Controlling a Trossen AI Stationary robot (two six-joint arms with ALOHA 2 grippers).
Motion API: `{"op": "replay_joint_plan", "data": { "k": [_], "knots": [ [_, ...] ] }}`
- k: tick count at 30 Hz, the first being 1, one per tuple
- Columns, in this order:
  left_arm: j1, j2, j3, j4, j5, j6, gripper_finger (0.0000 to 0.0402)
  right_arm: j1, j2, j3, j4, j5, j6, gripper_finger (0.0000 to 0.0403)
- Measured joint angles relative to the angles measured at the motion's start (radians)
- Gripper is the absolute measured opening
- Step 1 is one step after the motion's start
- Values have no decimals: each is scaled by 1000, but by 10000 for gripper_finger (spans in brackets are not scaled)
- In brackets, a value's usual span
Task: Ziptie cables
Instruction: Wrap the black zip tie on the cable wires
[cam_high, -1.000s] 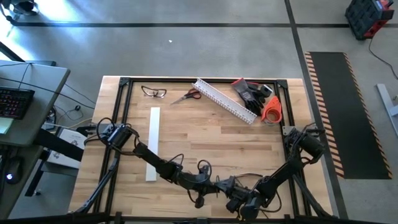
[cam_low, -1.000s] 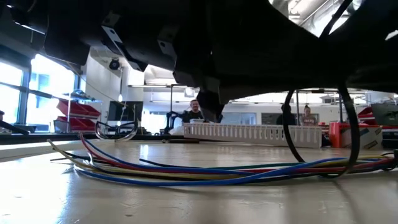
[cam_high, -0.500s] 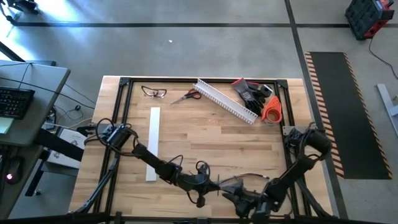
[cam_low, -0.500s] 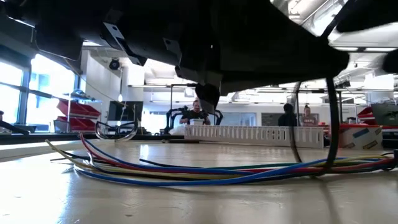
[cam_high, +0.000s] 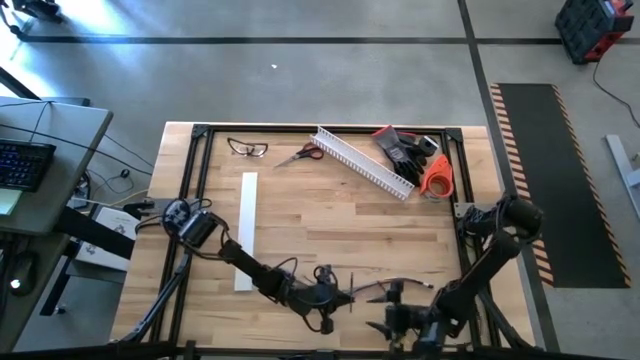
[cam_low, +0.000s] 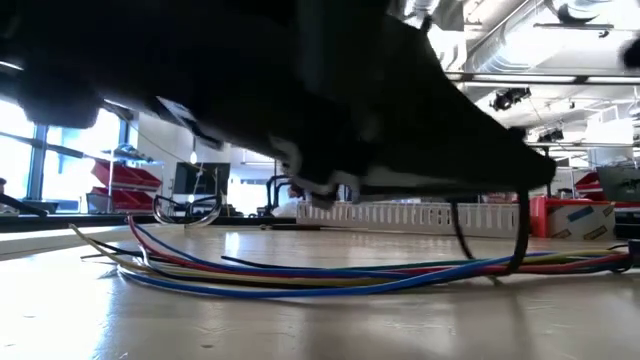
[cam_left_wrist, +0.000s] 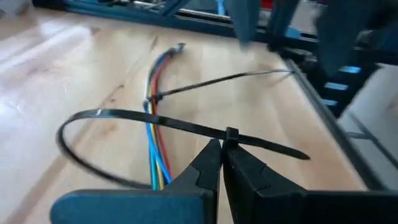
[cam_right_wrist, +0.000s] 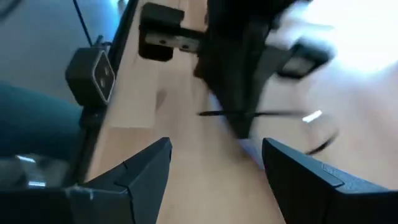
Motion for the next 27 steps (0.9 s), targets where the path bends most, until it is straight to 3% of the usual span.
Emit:
{"op": "replay_joint_plan", "data": {
  "k": [5,16,23,27],
  "knots": [
    [18,36,60,-51,-10,36,0,-58,36,-1,-10,-201,228,238],
    [23,38,86,-106,-43,72,0,-140,38,-1,-30,-161,380,238],
    [23,38,86,-97,-73,71,0,-186,42,-1,-43,-208,381,237],
    [21,38,86,-96,-80,71,0,-198,44,-1,-89,-216,391,212]
  ]
}}
